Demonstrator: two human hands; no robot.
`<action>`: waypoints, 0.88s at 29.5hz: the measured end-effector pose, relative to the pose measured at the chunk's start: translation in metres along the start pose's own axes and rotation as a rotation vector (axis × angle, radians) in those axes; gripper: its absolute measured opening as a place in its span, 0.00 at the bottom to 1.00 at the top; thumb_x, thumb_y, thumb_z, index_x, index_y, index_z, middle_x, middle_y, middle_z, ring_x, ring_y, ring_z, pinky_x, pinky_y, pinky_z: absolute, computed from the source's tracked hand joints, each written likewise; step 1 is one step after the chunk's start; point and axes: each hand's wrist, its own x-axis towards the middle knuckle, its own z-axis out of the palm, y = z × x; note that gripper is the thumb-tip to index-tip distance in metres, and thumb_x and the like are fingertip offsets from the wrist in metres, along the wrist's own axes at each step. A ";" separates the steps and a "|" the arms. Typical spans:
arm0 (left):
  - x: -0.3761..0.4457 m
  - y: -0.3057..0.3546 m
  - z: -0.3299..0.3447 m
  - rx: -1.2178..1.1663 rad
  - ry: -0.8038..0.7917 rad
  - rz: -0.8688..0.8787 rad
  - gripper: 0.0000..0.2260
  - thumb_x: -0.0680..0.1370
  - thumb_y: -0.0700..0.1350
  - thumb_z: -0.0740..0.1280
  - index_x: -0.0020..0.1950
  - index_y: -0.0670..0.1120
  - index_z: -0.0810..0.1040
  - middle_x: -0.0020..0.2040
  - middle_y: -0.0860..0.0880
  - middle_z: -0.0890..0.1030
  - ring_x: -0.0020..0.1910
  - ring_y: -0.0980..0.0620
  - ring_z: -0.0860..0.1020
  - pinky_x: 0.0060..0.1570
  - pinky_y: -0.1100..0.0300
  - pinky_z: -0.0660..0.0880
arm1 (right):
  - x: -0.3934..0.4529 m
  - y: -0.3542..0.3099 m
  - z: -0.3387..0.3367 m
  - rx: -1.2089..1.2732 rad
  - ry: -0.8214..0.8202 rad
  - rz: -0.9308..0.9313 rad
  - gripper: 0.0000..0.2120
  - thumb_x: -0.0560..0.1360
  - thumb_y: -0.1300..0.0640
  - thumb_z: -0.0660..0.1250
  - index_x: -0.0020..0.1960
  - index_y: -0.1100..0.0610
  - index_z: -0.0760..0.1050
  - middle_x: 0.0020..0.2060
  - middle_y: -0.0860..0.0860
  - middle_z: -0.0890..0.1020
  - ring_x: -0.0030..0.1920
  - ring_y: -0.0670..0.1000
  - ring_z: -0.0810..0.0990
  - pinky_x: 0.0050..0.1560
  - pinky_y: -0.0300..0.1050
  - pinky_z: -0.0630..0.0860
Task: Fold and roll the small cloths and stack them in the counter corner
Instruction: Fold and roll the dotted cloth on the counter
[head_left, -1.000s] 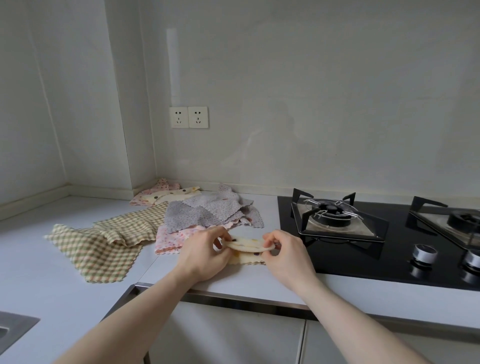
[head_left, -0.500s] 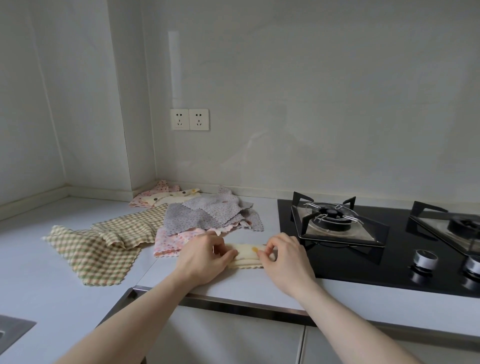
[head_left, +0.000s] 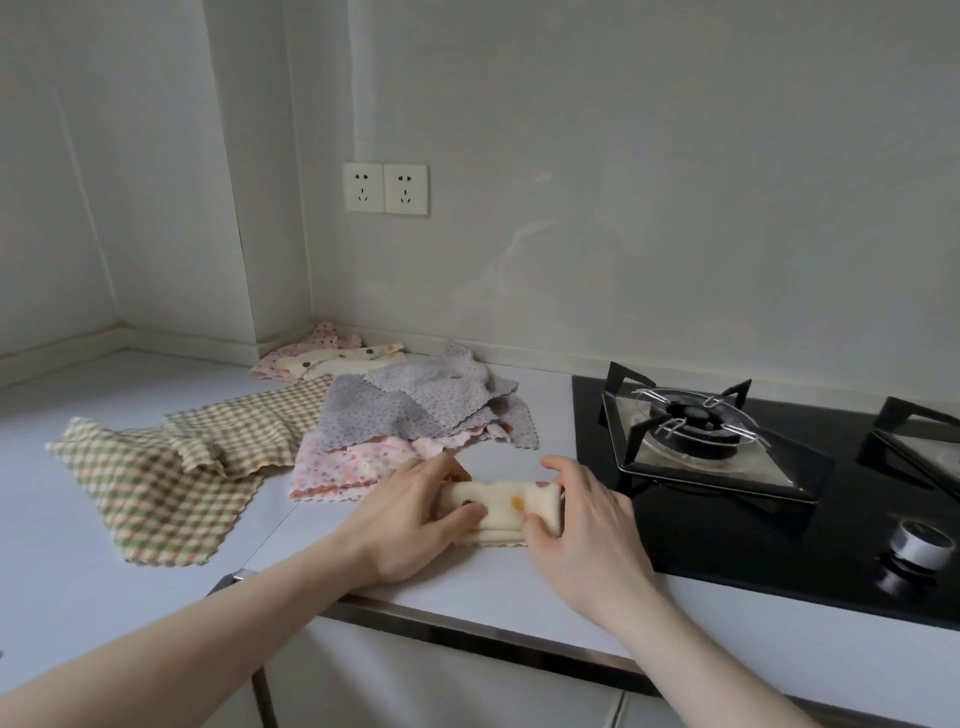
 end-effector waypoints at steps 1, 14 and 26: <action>-0.002 0.001 -0.001 -0.018 0.004 0.009 0.13 0.79 0.63 0.65 0.56 0.57 0.70 0.47 0.58 0.77 0.46 0.60 0.72 0.48 0.59 0.68 | 0.000 0.001 0.001 0.031 0.003 -0.006 0.24 0.76 0.45 0.63 0.70 0.44 0.64 0.65 0.41 0.75 0.65 0.47 0.75 0.69 0.48 0.65; 0.006 0.005 -0.014 -0.261 -0.129 -0.142 0.10 0.74 0.50 0.71 0.54 0.58 0.75 0.46 0.61 0.80 0.47 0.59 0.78 0.49 0.57 0.75 | 0.003 0.002 0.002 0.039 0.053 0.077 0.11 0.70 0.47 0.71 0.50 0.44 0.72 0.38 0.41 0.78 0.42 0.48 0.77 0.51 0.45 0.67; -0.019 0.111 -0.132 -0.551 -0.196 -0.605 0.08 0.76 0.39 0.73 0.47 0.52 0.80 0.39 0.59 0.82 0.40 0.56 0.80 0.38 0.66 0.75 | -0.003 -0.095 -0.141 0.309 -0.422 0.642 0.04 0.74 0.49 0.69 0.46 0.46 0.75 0.40 0.45 0.82 0.42 0.48 0.80 0.43 0.46 0.77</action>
